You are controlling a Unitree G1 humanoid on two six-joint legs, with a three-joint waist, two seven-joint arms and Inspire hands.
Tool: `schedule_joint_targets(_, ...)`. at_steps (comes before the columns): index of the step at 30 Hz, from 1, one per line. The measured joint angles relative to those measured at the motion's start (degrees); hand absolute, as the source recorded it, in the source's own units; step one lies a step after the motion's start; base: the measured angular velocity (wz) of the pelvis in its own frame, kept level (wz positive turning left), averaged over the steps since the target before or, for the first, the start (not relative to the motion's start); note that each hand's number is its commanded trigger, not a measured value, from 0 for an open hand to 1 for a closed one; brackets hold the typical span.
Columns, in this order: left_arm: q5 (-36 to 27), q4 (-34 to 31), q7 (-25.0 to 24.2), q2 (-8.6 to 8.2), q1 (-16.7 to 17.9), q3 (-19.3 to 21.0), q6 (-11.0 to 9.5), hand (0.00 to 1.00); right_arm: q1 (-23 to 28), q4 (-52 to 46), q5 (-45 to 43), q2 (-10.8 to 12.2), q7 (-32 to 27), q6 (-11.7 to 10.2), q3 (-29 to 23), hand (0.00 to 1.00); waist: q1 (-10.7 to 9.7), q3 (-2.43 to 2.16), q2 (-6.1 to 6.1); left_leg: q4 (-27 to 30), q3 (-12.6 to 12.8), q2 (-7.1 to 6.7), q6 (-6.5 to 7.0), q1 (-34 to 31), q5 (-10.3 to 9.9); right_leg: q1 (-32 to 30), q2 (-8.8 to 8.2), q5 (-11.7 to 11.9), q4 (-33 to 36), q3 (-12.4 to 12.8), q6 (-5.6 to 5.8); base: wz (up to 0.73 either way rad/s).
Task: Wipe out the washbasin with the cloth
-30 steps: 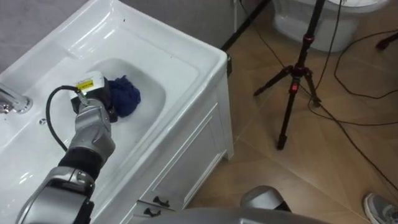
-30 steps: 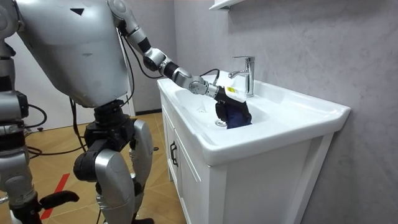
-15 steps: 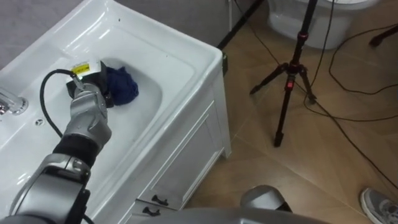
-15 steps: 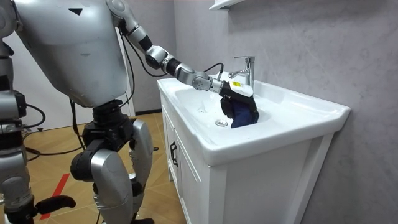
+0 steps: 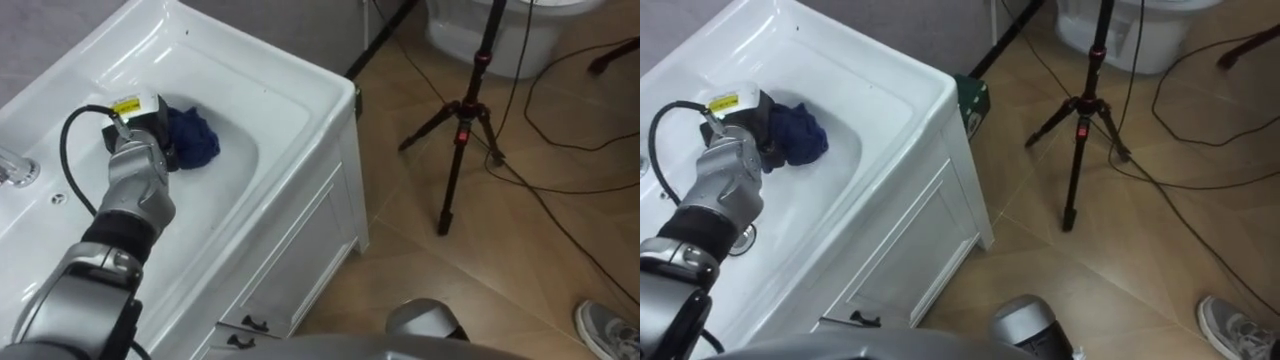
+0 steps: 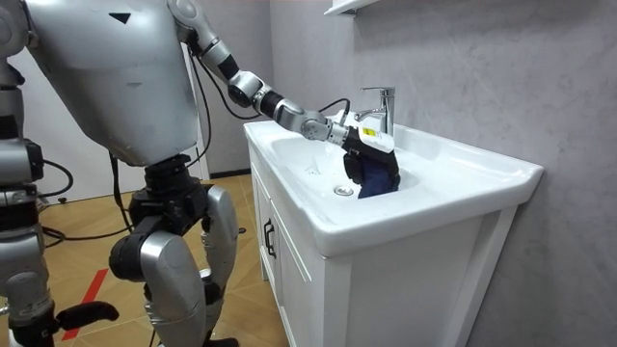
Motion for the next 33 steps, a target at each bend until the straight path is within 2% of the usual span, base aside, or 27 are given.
schedule_joint_targets(3, 2.0, 1.3, 0.2, -0.38, 0.7, -0.1, -0.1, 1.00, 0.0, -0.5, 0.1, 0.3, 0.8, 0.0, 0.9, 0.00, 0.3, -0.04, -0.76, 0.0, 0.0, -0.03, -0.01, 0.0, 0.0, -0.2, -0.04, 0.0, 0.0, -0.1, -0.01, 0.00)
schedule_joint_targets(6, 2.3, 1.4, 1.8, -0.86, 3.0, 0.0, -0.1, 1.00, -0.1, -0.7, 0.1, 0.3, 1.1, 0.1, 1.0, 0.00, 0.5, -0.11, -1.16, -0.2, 0.1, -0.09, -0.01, 0.1, 0.0, 0.0, -0.04, -0.1, -0.1, 0.0, 0.01, -0.01)
schedule_joint_targets(8, 5.1, 0.2, 2.8, -1.65, 5.8, 1.2, -0.6, 1.00, 0.1, -0.7, 0.0, 0.4, 1.2, 0.2, 0.6, 0.00, 1.4, -0.09, -1.50, -0.2, 0.1, -0.17, -0.05, 0.6, 0.0, -0.1, -0.03, -0.2, 0.0, 0.0, -0.04, -0.04)
schedule_joint_targets(11, 9.6, -0.2, 3.3, -2.52, 8.0, 2.3, -1.3, 1.00, -0.1, -0.6, -0.5, 0.4, 1.2, 0.1, 0.3, 0.00, 1.8, -0.19, -2.12, -0.4, -0.8, -0.35, -0.04, 0.6, 0.0, 0.8, -0.26, -0.3, -0.5, -0.6, -0.01, 0.11)
schedule_joint_targets(16, 11.8, 0.1, 6.5, -4.09, 11.2, 2.2, -1.6, 1.00, -0.2, -0.3, -1.3, 0.6, 1.4, 0.1, 0.3, 0.00, 3.1, -0.70, -2.92, -0.6, -2.1, -0.40, -0.05, 1.4, 0.0, 2.3, -0.47, -0.4, -1.2, -1.9, -0.15, 0.15)
schedule_joint_targets(19, 14.5, 0.1, 7.6, -4.60, 12.6, 2.1, -1.6, 1.00, -1.3, 0.0, -2.3, 0.7, 2.4, 0.2, 0.2, 0.00, 3.0, -0.88, -3.22, -0.6, -3.0, -0.46, -0.09, 1.5, 0.1, 3.3, -0.73, -0.5, -1.9, -2.8, -0.21, 0.16)
schedule_joint_targets(22, 16.6, 0.2, 9.4, -5.11, 14.2, 2.1, -1.7, 1.00, -1.4, 0.0, -2.4, 1.3, 2.4, 0.1, 0.2, 0.00, 3.3, -1.32, -3.94, -0.5, -4.0, -0.44, -0.25, 2.0, 0.2, 4.0, -0.81, -0.8, -2.0, -3.9, -0.52, 0.19)
schedule_joint_targets(25, 17.7, 0.8, 11.4, -5.55, 15.0, 2.1, -2.4, 1.00, -1.8, 0.7, -2.3, 1.9, 2.4, 0.2, 0.3, 0.00, 4.7, -1.66, -4.50, -0.5, -5.4, -0.43, -0.39, 2.0, 0.3, 4.7, -0.88, -1.0, -2.0, -5.2, -0.72, 0.21)
schedule_joint_targets(27, 19.1, 0.8, 13.0, -5.78, 16.1, 2.1, -3.1, 1.00, -2.0, 0.9, -2.2, 1.9, 2.2, 0.2, 0.3, 0.00, 6.2, -1.70, -4.57, -0.5, -6.1, -0.42, -0.49, 1.9, 0.3, 5.0, -0.97, -1.2, -2.0, -6.2, -0.85, 0.18)
schedule_joint_targets(30, 19.9, 0.8, 14.4, -6.06, 17.1, 2.9, -3.2, 1.00, -2.7, 1.1, -2.3, 2.0, 1.5, 0.2, 0.3, 0.00, 6.9, -1.71, -4.58, -0.4, -7.3, -0.50, -0.57, 1.6, 0.4, 5.1, -1.09, -1.5, -2.0, -7.2, -1.01, 0.22)
schedule_joint_targets(33, 20.8, 1.5, 16.1, -6.08, 17.7, 3.1, -3.8, 1.00, -3.1, 1.3, -2.5, 2.3, 1.2, 0.2, 0.9, 0.00, 8.8, -1.78, -4.53, -0.2, -8.4, -0.44, -0.79, 1.4, 0.5, 5.1, -1.11, -1.7, -2.1, -8.4, -1.30, 0.18)
